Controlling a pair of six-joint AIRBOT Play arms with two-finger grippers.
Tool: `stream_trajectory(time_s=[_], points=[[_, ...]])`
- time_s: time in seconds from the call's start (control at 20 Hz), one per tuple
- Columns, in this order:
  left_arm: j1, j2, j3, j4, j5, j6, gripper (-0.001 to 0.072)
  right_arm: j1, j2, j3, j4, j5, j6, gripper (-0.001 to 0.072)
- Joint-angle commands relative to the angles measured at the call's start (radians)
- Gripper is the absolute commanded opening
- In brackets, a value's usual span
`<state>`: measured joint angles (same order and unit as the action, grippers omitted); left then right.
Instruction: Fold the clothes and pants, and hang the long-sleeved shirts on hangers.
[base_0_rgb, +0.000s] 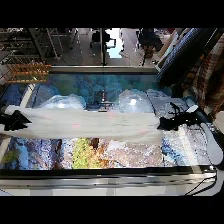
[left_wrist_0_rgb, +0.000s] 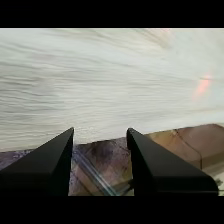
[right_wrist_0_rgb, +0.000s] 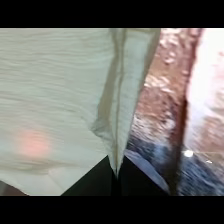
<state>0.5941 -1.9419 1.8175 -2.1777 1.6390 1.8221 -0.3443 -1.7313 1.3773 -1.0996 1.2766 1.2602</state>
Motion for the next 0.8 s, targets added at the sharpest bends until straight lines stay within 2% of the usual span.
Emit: stream_trajectory(time_s=[0.0, 0.05, 0.1, 0.2, 0.3, 0.4, 0.45, 0.55, 0.6, 0.65, 0.75], points=[[-0.112, 0.003, -0.002, 0.0, 0.022, 0.0, 0.0321, -0.032, 0.18, 0.035, -0.629, 0.017, 0.238, 0.0012], [-0.144, 0.003, -0.003, 0.0, 0.021, 0.0, 0.0183, -0.06, 0.225, 0.036, -0.695, 0.014, 0.261, 0.0012], [-0.176, 0.003, -0.008, 0.0, 0.016, 0.0, 0.0107, -0.091, 0.263, 0.036, -0.72, 0.013, 0.289, 0.0012], [-0.248, -0.001, -0.023, 0.002, -0.006, 0.0, 0.0107, -0.113, 0.32, 0.036, -0.638, 0.014, 0.289, 0.0012], [-0.305, -0.01, -0.032, 0.015, -0.037, 0.0, 0.0107, -0.054, 0.364, 0.035, -0.441, 0.023, 0.225, 0.0012], [-0.34, -0.023, -0.032, 0.027, -0.042, 0.0, 0.0107, 0.075, 0.377, 0.035, -0.253, 0.027, 0.224, 0.0012], [-0.345, -0.022, -0.032, 0.03, -0.044, 0.0, 0.0107, 0.166, 0.37, 0.029, -0.203, 0.008, 0.255, 0.0012], [-0.335, -0.001, -0.032, 0.029, -0.042, -0.02, 0.0106, 0.364, 0.346, -0.002, -0.193, -0.068, 0.38, 0.0012], [-0.326, 0.019, -0.032, 0.029, -0.042, -0.02, 0.0084, 0.466, 0.325, -0.021, -0.192, -0.108, 0.439, 0.0012], [-0.317, 0.044, -0.032, 0.029, -0.042, -0.019, 0.0038, 0.579, 0.297, -0.042, -0.192, -0.173, 0.489, 0.0012], [-0.307, 0.092, -0.032, 0.03, -0.042, -0.019, 0.0019, 0.782, 0.216, -0.06, -0.193, -0.341, 0.567, 0.0012]])
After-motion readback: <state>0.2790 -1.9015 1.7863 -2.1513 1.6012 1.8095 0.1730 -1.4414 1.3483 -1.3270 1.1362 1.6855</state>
